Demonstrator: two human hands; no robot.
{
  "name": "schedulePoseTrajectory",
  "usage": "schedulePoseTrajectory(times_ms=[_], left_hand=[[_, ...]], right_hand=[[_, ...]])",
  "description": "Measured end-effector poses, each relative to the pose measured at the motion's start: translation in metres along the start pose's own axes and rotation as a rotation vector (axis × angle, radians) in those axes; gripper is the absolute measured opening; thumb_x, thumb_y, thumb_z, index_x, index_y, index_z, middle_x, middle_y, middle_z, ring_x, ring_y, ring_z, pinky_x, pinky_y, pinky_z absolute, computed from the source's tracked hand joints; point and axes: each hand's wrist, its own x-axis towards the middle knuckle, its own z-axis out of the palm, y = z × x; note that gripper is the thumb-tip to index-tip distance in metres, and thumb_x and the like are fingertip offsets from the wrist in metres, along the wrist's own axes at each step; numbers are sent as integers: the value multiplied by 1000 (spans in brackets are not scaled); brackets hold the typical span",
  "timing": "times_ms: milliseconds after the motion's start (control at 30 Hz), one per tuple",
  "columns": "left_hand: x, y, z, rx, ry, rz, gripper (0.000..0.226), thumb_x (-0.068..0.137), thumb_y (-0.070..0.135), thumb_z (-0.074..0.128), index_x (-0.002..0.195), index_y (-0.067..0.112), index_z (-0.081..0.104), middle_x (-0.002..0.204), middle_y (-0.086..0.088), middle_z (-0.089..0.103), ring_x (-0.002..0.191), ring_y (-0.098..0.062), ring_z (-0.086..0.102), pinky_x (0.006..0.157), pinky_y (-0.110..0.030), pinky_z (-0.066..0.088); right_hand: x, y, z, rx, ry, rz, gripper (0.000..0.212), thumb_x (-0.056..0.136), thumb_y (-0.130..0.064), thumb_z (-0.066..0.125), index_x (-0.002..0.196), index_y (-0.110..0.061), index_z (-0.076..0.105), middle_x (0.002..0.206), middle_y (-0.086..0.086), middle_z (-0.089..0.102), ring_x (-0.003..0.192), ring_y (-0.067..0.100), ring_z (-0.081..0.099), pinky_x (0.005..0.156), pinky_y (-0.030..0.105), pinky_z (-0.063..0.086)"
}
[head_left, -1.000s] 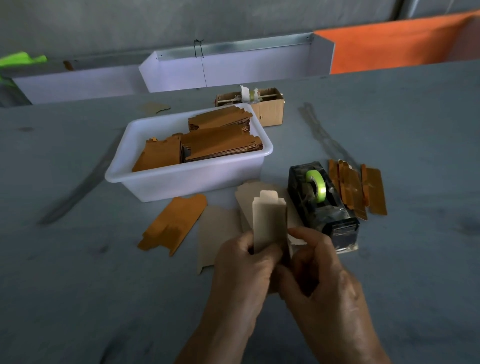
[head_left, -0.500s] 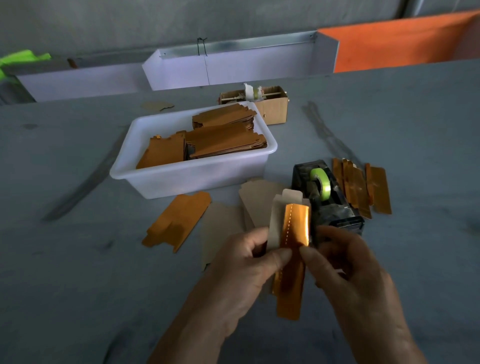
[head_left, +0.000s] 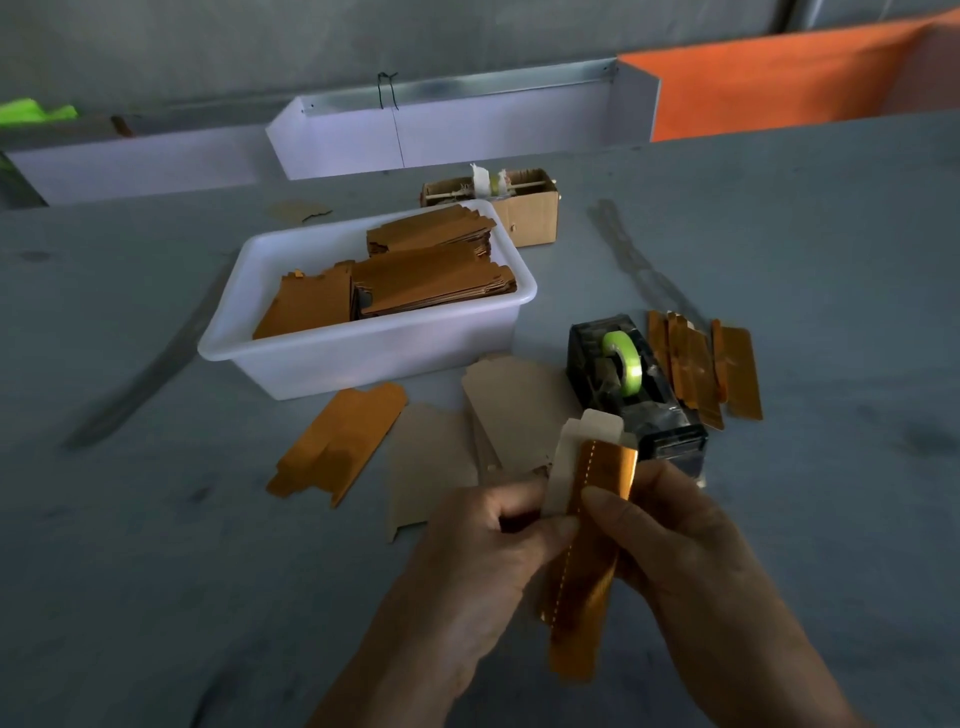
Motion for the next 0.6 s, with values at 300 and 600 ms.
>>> schedulePoseTrajectory(times_ms=[300,600], left_hand=[[-3,-9,22,255,399,167,22,89,32,63,109,39,69,96,16,55,94,-1,56,83,-16,48],[-9,-5,54,984,331,245,40,77,29,43,88,10,76,67,0,60,46,-10,54,37,-16,31]], right_hand=[[-1,1,3,3,109,41,12,83,-11,63,95,-12,64,79,8,73,73,21,71,68,36,55],[-4,-3,7,43,100,42,12,80,-14,65,91,-10,68,75,5,72,69,13,70,52,15,50]])
